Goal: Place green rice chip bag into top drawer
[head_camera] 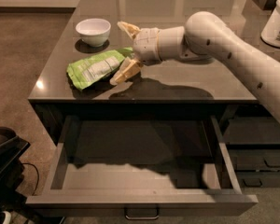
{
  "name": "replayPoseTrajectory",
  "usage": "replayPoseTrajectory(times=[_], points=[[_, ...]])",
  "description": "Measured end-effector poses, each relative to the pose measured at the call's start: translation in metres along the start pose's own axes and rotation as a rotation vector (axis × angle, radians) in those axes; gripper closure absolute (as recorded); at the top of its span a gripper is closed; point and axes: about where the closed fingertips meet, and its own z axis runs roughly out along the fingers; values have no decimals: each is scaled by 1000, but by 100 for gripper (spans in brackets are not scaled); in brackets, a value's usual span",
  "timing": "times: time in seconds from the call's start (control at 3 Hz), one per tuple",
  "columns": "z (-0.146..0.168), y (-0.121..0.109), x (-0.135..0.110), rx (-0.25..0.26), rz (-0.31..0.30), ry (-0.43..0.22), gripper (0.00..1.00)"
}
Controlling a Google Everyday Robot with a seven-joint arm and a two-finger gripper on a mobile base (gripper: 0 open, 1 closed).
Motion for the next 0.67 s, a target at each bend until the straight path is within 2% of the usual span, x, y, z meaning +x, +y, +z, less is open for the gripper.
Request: replayPoseTrajectory(times=[0.67], points=[[31, 8, 10, -36, -84, -6, 0]])
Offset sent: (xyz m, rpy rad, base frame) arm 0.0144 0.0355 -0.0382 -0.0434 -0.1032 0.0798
